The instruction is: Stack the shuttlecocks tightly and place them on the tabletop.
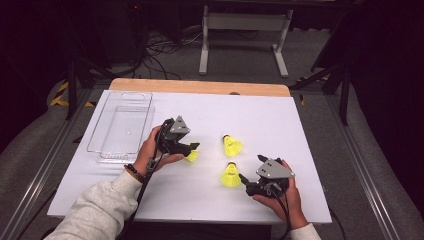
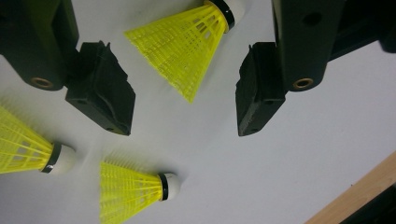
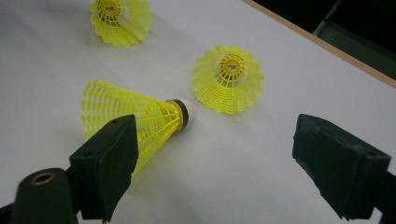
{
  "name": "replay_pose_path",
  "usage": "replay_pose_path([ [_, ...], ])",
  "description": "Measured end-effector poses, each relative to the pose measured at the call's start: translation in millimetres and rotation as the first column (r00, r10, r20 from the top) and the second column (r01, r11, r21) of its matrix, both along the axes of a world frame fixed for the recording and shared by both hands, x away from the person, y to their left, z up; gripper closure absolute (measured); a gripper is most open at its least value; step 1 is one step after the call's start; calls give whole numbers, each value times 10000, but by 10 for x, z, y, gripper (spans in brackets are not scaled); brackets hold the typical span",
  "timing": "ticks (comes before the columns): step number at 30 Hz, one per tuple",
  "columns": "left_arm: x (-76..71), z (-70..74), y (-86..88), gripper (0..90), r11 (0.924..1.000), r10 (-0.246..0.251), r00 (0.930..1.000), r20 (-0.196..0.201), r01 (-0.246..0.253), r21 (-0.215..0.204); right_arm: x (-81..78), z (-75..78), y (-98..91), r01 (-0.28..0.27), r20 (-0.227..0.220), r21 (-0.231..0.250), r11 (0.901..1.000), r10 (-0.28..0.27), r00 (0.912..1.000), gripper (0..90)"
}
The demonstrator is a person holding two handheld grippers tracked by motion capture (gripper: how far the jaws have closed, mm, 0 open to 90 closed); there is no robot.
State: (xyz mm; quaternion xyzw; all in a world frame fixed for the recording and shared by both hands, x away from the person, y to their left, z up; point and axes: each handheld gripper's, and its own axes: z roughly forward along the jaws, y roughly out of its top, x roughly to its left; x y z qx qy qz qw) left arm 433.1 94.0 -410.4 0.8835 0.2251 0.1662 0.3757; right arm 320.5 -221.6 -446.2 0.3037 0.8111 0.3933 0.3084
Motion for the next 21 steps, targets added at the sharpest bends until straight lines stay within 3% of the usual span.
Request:
replay_pose_path([
  [11,-102,110,130,327,9959,-529,9952,818,586,-688,-8,6,20,20,106,-110,9999,-19,9999,154],
  [21,-233,163,237,255,9849,-1164,9816,1511,1338,-1103,-14,13,16,42,168,-106,9999,-40,9999,154],
])
